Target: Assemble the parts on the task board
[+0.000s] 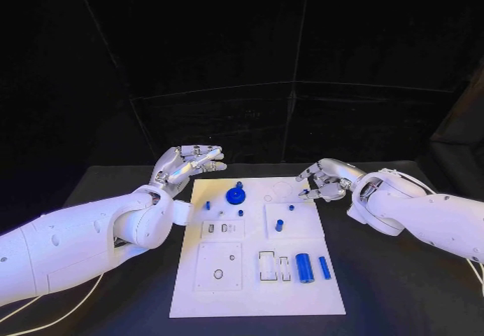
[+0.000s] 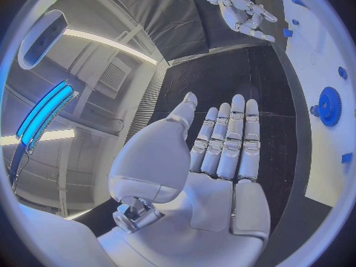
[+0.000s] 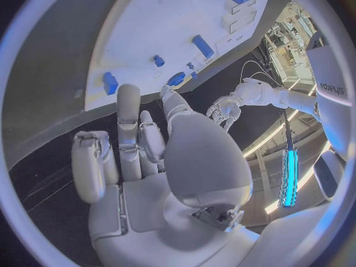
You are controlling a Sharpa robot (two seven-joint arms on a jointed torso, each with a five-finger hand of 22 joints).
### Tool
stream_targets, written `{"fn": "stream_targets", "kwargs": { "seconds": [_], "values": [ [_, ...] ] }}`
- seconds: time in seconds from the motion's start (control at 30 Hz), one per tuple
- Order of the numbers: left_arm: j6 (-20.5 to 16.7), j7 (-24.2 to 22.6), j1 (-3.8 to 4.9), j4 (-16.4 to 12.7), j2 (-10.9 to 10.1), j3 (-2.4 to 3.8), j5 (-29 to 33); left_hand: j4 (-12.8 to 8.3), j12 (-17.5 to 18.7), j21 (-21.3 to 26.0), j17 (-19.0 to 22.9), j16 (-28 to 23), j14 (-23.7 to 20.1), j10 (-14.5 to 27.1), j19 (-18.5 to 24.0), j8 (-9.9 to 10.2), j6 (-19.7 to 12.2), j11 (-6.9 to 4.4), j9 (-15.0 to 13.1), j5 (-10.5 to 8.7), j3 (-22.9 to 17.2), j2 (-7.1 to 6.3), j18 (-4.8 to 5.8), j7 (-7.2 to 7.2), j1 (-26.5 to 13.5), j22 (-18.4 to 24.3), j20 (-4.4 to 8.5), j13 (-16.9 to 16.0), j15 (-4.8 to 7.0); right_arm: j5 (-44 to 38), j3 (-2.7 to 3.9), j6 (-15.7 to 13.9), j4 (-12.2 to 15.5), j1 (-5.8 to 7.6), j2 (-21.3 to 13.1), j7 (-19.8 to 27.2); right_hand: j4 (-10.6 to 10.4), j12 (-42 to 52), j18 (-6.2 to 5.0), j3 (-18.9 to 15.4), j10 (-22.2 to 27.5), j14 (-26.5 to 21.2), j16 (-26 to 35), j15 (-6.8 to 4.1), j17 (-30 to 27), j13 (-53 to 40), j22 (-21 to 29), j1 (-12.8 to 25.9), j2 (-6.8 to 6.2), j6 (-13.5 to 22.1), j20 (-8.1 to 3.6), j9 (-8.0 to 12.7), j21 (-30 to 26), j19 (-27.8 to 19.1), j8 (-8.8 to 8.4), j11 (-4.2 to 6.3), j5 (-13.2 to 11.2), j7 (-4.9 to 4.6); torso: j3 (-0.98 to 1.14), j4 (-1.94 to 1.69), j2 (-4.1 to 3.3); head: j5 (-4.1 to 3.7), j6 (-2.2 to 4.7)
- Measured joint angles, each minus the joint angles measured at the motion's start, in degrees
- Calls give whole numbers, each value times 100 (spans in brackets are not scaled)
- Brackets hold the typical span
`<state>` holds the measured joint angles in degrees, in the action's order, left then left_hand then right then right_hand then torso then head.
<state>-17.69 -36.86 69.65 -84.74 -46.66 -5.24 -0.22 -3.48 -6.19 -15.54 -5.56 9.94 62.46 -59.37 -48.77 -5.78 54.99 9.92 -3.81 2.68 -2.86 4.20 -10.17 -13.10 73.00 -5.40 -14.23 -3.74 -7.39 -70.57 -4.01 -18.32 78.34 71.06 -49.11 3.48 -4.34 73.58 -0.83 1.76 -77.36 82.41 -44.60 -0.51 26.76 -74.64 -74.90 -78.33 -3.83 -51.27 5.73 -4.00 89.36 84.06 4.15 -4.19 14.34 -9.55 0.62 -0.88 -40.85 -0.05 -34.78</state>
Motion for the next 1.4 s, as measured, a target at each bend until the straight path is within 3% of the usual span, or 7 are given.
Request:
{"fn": "stream_targets", "kwargs": {
  "seconds": [0.4, 0.77, 1.4],
  "values": [
    [10, 5, -13, 72, 59, -7, 0, 0, 0, 0, 0, 0, 0, 0, 0, 0, 0, 0, 0, 0, 0, 0, 0, 0, 0, 0, 0, 0, 0, 291, -1, 108, -323, -2, -60, 56, 34, 470, -1, -45, -363, -21, 0, -22, 0, -31, 0, -102, 42, -42, 0, 0, 33, 0, 0, 30, -32, 42, 9, 19, 1, -48, -13],
    [24, 11, -24, 117, 91, -10, -1, 0, 0, 0, -1, 0, 0, 0, 0, 0, 0, 0, 0, 0, 0, 0, -1, 0, 0, -1, 0, 0, 0, 93, -2, 340, -777, -6, 217, -66, 116, 521, -2, 5, -383, -21, 0, -22, 0, -33, 0, -187, 70, -62, 0, -1, 33, 0, 0, 51, -92, 62, -5, -5, 1, -75, -36],
    [38, 17, -29, 151, 107, -12, -1, 0, 27, 0, -1, -23, 0, 0, 0, 27, 0, 0, 0, 0, 0, 0, 0, 0, 0, 5, 0, 0, 0, -133, -3, 648, -960, -30, 411, -92, 164, 574, -3, 54, -435, -21, 0, -21, -5, -33, 0, -259, 108, -160, -22, -13, 33, -22, 32, 63, -155, 94, -12, 4, 1, -71, -71]
  ]
}}
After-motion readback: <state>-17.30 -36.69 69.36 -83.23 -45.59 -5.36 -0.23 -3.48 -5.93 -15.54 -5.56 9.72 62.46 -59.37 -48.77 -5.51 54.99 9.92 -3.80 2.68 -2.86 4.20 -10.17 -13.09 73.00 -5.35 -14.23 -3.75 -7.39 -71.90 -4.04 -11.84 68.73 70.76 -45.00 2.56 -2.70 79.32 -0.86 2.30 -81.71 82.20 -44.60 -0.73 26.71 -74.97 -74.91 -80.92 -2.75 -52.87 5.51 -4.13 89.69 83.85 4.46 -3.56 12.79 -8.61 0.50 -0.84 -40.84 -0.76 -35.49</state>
